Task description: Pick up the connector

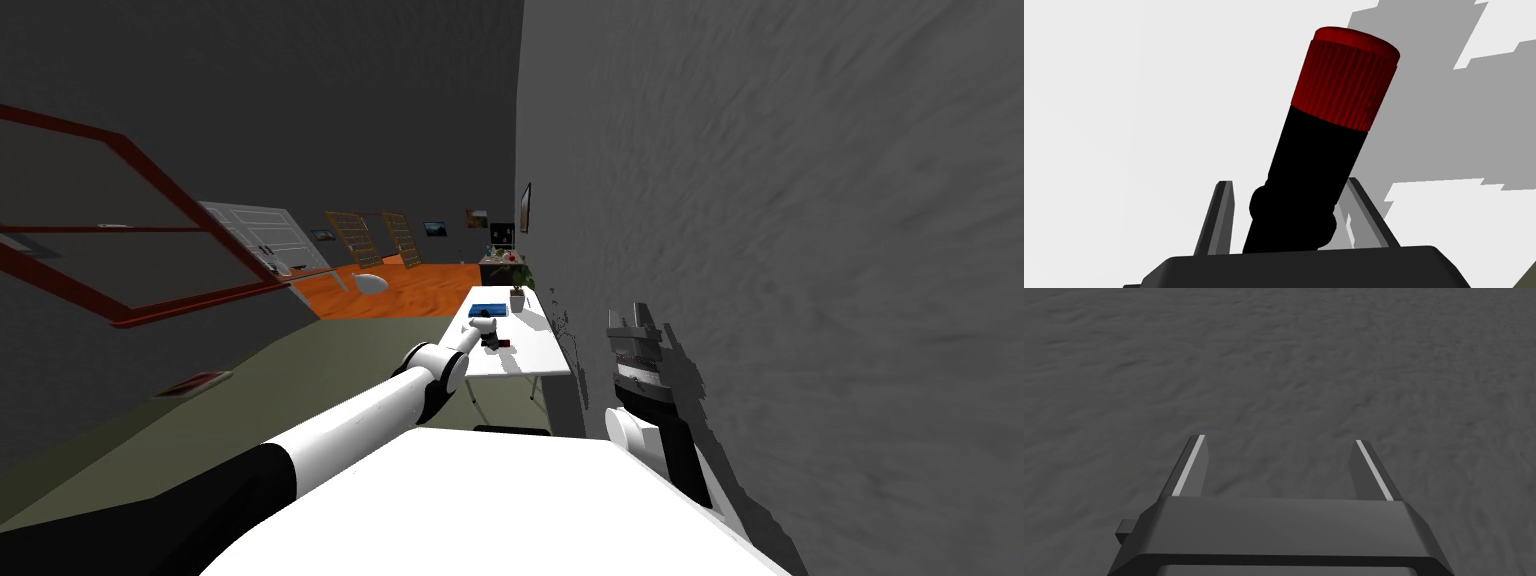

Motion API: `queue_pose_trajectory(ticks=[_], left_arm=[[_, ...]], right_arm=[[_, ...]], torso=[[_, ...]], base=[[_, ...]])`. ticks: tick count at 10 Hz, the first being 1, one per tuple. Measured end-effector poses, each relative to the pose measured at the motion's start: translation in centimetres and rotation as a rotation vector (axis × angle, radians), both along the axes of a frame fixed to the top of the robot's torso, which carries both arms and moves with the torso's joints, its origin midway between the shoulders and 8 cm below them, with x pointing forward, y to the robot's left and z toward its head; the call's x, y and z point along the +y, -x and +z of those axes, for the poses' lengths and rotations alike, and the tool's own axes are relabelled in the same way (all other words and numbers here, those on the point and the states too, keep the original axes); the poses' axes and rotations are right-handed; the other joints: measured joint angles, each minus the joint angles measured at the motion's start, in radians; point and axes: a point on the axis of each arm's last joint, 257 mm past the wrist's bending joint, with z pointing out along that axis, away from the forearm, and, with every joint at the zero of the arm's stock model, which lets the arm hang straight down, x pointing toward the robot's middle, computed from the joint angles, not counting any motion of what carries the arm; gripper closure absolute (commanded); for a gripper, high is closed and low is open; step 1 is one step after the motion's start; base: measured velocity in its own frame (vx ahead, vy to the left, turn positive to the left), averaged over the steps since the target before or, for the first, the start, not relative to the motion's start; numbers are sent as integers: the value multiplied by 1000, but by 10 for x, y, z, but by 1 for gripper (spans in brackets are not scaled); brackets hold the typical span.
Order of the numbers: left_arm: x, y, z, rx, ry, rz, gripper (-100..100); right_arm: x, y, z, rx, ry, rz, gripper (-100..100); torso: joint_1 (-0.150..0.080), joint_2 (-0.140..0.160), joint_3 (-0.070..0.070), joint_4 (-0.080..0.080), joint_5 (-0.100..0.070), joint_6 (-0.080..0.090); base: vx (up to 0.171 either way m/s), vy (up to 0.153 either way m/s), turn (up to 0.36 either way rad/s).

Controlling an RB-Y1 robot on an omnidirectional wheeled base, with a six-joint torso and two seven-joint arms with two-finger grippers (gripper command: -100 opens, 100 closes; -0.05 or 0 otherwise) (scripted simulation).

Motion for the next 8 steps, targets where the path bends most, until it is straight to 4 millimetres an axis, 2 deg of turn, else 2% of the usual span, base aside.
queue_pose_trajectory(ticks=[3, 4, 5, 7, 8], left_arm=[[0, -1, 1, -2, -1, 0, 100], [0, -1, 1, -2, -1, 0, 0], [0, -1, 1, -2, -1, 0, 100], [-2, -5, 12, -3, -1, -1, 100], [-2, -6, 12, -2, -1, 0, 0]], right_arm=[[0, 0, 0, 0, 0, 0, 0], [0, 0, 0, 0, 0, 0, 0], [0, 0, 0, 0, 0, 0, 0], [0, 0, 0, 0, 0, 0, 0], [0, 0, 0, 0, 0, 0, 0]], torso=[[0, 1, 0, 0, 0, 0], [0, 1, 0, 0, 0, 0], [0, 1, 0, 0, 0, 0], [2, 5, 3, 1, 0, 0], [1, 4, 2, 1, 0, 0]], base=[[0, 0, 0], [0, 0, 0], [-32, 11, 8], [-41, 24, 1], [0, 0, 0]])
